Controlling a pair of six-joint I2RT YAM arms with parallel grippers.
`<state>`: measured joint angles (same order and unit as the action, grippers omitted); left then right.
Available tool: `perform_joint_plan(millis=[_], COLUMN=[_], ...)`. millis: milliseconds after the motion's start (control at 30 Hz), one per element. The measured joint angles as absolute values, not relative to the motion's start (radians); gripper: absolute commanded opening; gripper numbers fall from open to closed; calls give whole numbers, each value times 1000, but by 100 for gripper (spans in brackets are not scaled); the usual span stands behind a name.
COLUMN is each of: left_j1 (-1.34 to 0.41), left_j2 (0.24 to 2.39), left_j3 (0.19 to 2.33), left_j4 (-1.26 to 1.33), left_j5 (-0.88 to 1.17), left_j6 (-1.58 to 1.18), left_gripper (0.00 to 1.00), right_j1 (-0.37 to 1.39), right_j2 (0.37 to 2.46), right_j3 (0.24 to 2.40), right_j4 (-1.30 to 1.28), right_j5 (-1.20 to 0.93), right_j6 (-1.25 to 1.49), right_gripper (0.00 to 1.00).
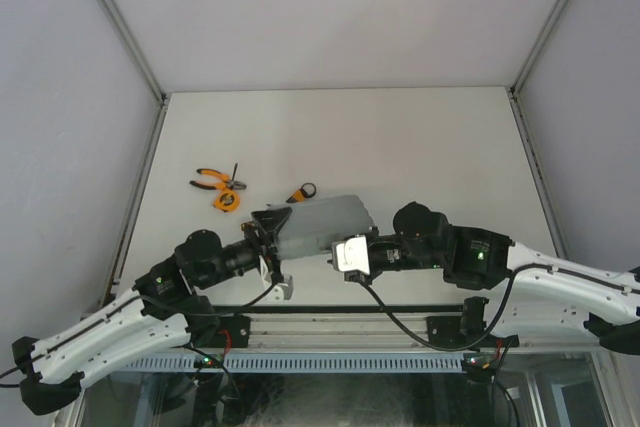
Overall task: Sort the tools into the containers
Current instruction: Open the storage box at the center of the board.
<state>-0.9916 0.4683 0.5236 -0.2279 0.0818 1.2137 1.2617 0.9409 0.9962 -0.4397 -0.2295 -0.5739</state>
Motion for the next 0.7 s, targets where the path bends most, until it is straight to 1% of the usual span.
perform_joint_plan(millis=[200, 367, 700], left_j1=[-991, -989, -989], left_j2=[471, 474, 473], left_j3=[524, 524, 524], left_j4=[-226, -226, -220], left_j5=[72, 57, 55], left_j6=[1214, 1213, 1212], left_gripper=[0, 0, 0], right_j1=[1271, 1272, 1272], right_j2=[949, 970, 977], right_j3=[996, 996, 996], right_j4=[-437, -421, -425], right_j5=[-178, -133, -119], right_j6=[-590, -615, -637], right_gripper=[27, 25, 23])
